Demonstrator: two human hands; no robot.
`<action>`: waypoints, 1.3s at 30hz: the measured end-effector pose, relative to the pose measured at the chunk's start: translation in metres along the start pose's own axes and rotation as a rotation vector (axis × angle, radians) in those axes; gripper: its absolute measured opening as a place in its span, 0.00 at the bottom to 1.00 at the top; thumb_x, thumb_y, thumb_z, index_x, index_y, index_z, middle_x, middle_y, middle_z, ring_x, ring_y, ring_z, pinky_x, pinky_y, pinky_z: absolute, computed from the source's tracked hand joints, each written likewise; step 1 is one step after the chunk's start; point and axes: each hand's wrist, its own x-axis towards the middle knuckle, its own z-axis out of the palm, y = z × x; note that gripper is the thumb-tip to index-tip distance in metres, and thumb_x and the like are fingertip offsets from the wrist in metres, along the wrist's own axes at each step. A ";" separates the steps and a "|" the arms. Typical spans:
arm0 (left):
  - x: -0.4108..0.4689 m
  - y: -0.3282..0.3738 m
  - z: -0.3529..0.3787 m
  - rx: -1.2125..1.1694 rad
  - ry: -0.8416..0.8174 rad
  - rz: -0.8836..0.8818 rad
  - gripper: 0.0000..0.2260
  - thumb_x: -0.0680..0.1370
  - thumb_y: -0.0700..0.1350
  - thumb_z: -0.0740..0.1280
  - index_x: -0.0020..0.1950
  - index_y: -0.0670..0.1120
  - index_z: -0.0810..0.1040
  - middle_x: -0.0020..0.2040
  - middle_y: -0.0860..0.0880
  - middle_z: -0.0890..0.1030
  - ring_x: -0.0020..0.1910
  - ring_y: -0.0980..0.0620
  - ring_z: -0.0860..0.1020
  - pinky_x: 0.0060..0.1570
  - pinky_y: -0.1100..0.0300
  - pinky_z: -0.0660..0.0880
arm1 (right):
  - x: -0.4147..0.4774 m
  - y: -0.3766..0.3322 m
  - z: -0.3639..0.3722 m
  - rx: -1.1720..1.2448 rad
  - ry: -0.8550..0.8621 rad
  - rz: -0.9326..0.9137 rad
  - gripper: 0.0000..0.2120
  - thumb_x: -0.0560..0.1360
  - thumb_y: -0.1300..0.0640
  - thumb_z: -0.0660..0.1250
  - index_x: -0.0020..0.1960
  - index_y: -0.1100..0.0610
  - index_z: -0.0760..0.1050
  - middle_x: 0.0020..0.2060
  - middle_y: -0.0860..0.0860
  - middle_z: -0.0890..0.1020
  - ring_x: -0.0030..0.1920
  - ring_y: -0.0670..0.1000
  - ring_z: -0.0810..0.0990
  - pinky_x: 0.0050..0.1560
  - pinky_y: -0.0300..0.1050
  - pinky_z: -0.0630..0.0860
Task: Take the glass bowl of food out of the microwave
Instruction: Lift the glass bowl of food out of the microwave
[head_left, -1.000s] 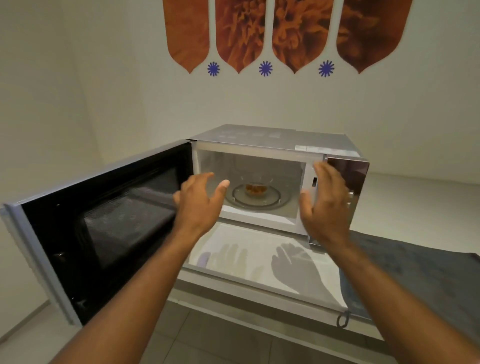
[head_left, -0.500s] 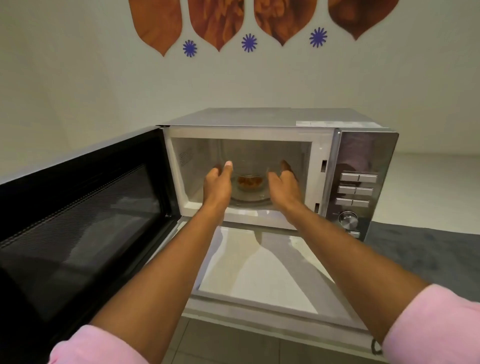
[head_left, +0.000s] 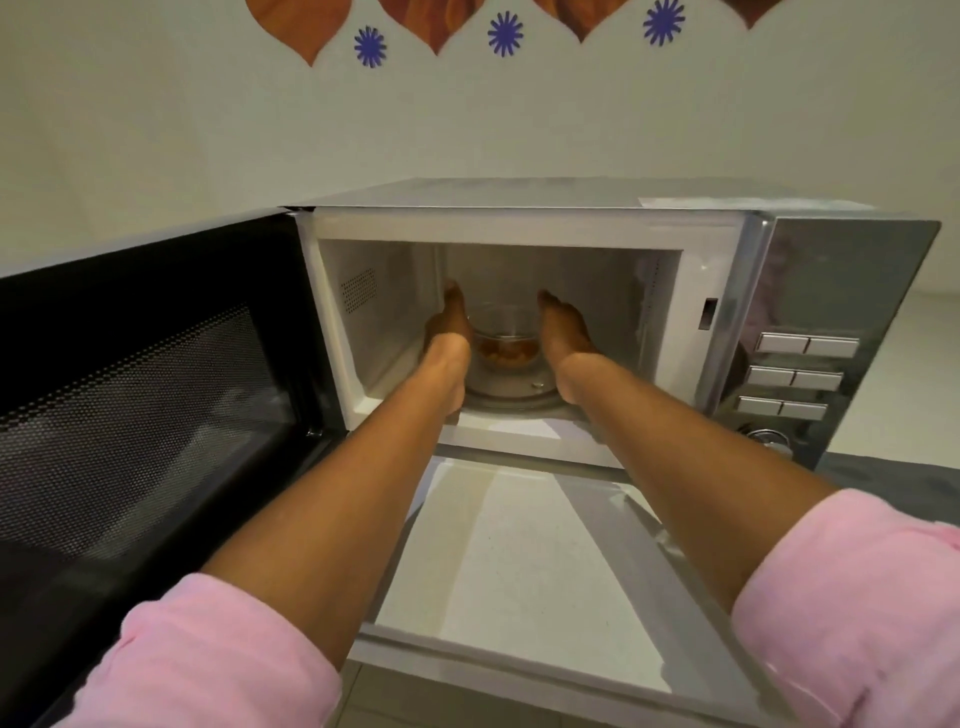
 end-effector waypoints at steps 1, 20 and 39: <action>0.009 -0.004 0.001 -0.012 0.001 0.016 0.40 0.76 0.75 0.51 0.80 0.51 0.70 0.76 0.45 0.76 0.73 0.42 0.76 0.77 0.44 0.68 | 0.002 0.002 0.001 0.024 0.001 0.002 0.26 0.86 0.43 0.51 0.79 0.54 0.65 0.76 0.55 0.72 0.73 0.58 0.71 0.73 0.51 0.63; -0.049 0.020 -0.013 -0.181 -0.056 0.012 0.31 0.84 0.67 0.50 0.75 0.49 0.77 0.67 0.44 0.84 0.67 0.43 0.81 0.73 0.45 0.74 | -0.035 -0.004 -0.008 0.295 -0.019 0.070 0.21 0.79 0.38 0.57 0.65 0.44 0.78 0.61 0.51 0.84 0.61 0.55 0.81 0.71 0.60 0.73; -0.223 0.015 -0.028 -0.162 -0.162 0.001 0.31 0.83 0.68 0.51 0.71 0.47 0.76 0.56 0.51 0.89 0.54 0.57 0.87 0.61 0.57 0.77 | -0.184 0.025 -0.099 0.366 -0.208 0.059 0.29 0.80 0.37 0.61 0.77 0.46 0.70 0.73 0.48 0.77 0.71 0.50 0.77 0.68 0.49 0.75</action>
